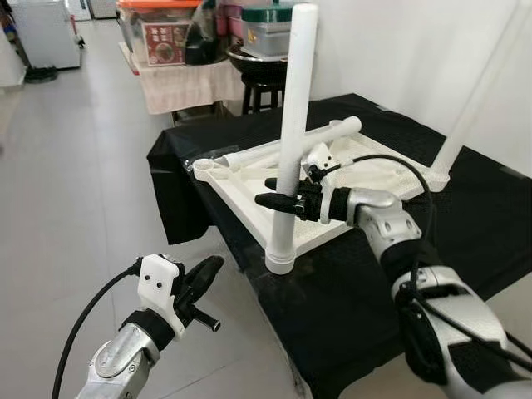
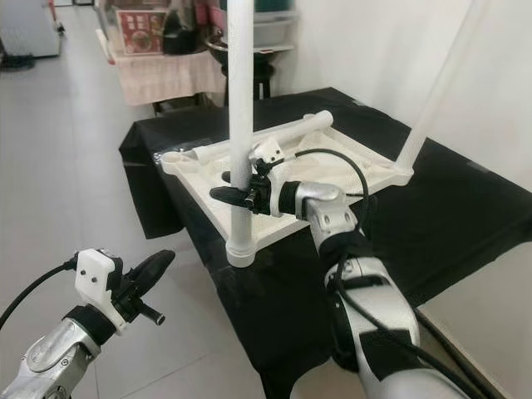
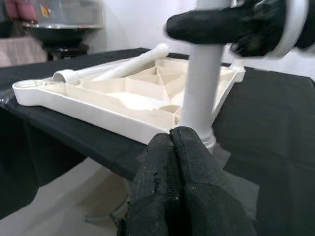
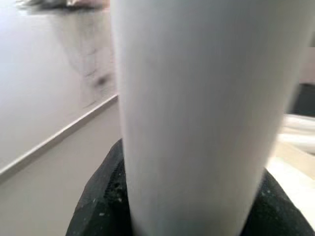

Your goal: Building children table

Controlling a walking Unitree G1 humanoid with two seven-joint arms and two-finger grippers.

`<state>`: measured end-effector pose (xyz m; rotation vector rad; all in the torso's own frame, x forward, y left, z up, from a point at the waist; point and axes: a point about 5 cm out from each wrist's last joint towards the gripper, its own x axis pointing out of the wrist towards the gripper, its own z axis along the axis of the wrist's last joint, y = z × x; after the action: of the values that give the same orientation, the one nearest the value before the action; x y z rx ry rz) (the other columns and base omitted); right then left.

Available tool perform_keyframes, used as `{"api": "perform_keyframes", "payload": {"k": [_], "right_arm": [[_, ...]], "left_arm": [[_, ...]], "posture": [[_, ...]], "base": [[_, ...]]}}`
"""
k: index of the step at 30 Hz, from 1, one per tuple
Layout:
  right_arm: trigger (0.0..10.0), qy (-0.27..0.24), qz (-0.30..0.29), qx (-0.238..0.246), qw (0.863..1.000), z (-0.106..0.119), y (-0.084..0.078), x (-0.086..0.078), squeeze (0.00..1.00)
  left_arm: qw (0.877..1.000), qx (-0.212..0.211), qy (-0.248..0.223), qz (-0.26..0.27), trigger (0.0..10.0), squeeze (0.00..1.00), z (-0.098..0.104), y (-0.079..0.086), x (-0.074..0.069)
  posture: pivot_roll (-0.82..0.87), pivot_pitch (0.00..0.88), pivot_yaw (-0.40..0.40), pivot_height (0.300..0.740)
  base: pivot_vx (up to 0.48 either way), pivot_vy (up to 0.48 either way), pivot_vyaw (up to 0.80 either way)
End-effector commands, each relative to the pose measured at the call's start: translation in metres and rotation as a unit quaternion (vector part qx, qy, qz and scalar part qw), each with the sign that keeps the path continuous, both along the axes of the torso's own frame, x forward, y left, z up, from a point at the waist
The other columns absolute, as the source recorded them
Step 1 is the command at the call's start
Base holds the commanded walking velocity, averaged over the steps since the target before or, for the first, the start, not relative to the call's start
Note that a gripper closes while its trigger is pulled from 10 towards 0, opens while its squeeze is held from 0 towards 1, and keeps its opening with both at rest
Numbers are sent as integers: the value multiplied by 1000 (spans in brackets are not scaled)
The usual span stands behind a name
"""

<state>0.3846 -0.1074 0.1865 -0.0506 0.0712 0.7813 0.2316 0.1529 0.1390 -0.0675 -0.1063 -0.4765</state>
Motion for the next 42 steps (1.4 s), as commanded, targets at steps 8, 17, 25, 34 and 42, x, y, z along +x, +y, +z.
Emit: {"api": "perform_keyframes", "payload": {"k": [8,17,25,34,42], "right_arm": [[0,102,-182,-3,978,-51,21,-44,0],[10000,63,-166,-46,983,-45,12,-26,0],[10000,-9,53,3,999,-2,17,-30,427],[10000,-16,212,-23,977,13,6,-18,0],[0,-17,261,-5,965,39,16,-8,0]], "left_arm": [[1000,4,5,-3,10000,0,-2,4,7],[1000,3,0,14,10000,0,-3,2,8],[1000,2,2,2,10000,0,-5,-1,8],[1000,2,3,0,10000,0,-5,-3,5],[1000,1,5,1,10000,0,-5,-3,0]], "posture": [[8,0,-18,740],[40,0,-70,740],[47,0,-63,740],[69,0,-73,740],[89,0,-75,740]], "base": [[0,0,0],[0,0,0],[0,0,0],[0,0,0],[0,0,0]]}}
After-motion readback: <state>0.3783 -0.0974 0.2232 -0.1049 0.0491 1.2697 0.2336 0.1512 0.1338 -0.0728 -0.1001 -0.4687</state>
